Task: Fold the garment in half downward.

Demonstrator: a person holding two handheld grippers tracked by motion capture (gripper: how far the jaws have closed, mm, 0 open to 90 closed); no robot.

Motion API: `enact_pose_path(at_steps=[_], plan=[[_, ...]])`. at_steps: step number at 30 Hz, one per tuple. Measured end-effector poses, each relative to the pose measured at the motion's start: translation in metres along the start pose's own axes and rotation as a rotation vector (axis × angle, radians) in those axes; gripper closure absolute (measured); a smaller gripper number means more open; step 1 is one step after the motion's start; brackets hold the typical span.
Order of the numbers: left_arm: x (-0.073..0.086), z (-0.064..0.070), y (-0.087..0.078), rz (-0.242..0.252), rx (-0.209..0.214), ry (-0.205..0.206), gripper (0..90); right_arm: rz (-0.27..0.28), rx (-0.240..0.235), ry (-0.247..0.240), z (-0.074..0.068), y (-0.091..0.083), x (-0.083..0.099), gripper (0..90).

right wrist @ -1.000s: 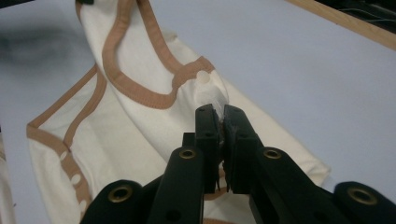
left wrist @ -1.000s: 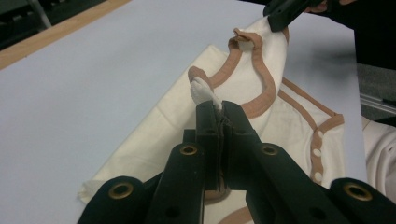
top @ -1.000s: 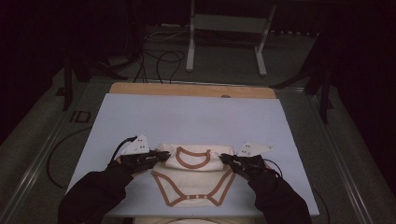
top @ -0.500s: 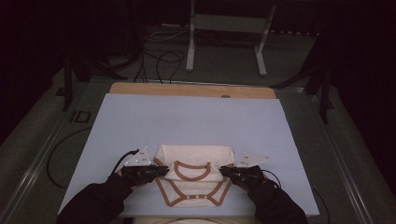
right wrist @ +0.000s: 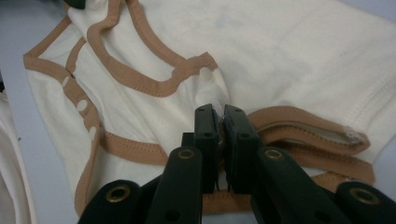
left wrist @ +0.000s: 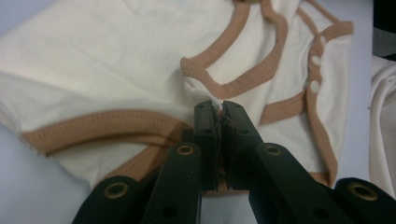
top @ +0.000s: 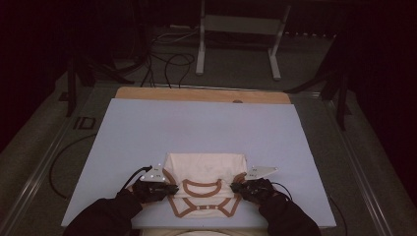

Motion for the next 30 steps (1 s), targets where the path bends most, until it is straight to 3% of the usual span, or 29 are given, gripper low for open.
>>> enact_pose_path(at_steps=[2, 3, 5, 6, 7, 8, 9, 10, 11, 14, 15, 17, 22, 26, 28, 30], plan=[[0.000, -0.001, 0.000, -0.009, -0.008, 0.000, 83.3, 0.002, -0.004, 0.006, 0.000, 0.000, 0.000, 84.4], [0.000, -0.001, 0.000, -0.012, -0.015, -0.001, 73.1, -0.002, -0.006, 0.009, 0.000, 0.000, 0.001, 83.5], [-0.002, -0.001, -0.003, -0.005, -0.001, -0.009, 67.2, -0.006, -0.003, 0.014, 0.001, 0.000, 0.001, 82.0], [-0.002, 0.000, -0.004, 0.001, 0.015, -0.009, 62.6, 0.005, -0.006, 0.009, 0.000, -0.001, -0.001, 76.0], [-0.002, 0.000, -0.004, 0.001, 0.015, -0.009, 61.6, 0.005, -0.006, 0.009, 0.000, -0.001, -0.001, 76.0], [-0.004, -0.001, -0.009, 0.010, 0.021, 0.008, 60.1, 0.026, -0.025, 0.007, -0.002, -0.004, -0.006, 65.5], [-0.004, -0.001, -0.009, 0.010, 0.021, 0.008, 57.6, 0.026, -0.025, 0.007, -0.002, -0.004, -0.006, 65.5], [-0.006, -0.004, -0.012, 0.018, 0.009, 0.004, 56.8, 0.032, -0.051, -0.005, -0.005, -0.006, -0.011, 55.8], [-0.006, -0.004, -0.012, 0.018, 0.009, 0.004, 56.3, 0.035, -0.053, -0.003, -0.005, -0.007, -0.013, 52.9], [-0.015, -0.008, -0.019, 0.044, 0.069, -0.043, 51.2, 0.045, -0.058, -0.025, -0.003, -0.011, -0.023, 50.0], [-0.015, -0.008, -0.019, 0.044, 0.069, -0.043, 50.3, 0.046, -0.055, -0.027, -0.002, -0.012, -0.026, 50.5], [-0.019, -0.009, -0.019, 0.044, 0.090, -0.051, 50.3, 0.044, -0.040, -0.035, 0.002, -0.013, -0.032, 50.7], [-0.022, -0.011, -0.001, -0.002, 0.103, -0.061, 53.5, 0.019, -0.093, -0.022, 0.008, -0.004, -0.042, 50.3], [-0.022, -0.013, 0.010, -0.033, 0.100, -0.075, 56.8, -0.028, -0.122, 0.003, 0.012, 0.009, -0.036, 55.4], [-0.022, -0.013, 0.012, -0.042, 0.104, -0.075, 62.8, -0.047, -0.142, 0.027, 0.014, 0.013, -0.031, 58.2], [-0.021, -0.014, 0.016, -0.059, 0.101, -0.061, 65.9, -0.067, -0.137, 0.048, 0.017, 0.016, -0.026, 61.7]])
Point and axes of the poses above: each handheld gripper's, and its own axes: y roughly forward along the jaws, x roughly out of its underside, z roughly to its right, the point moved 8 cm from there along y, roughly forward along the jaws, and after that the axes turned 11 degrees about -x, right-handed, at the moved point
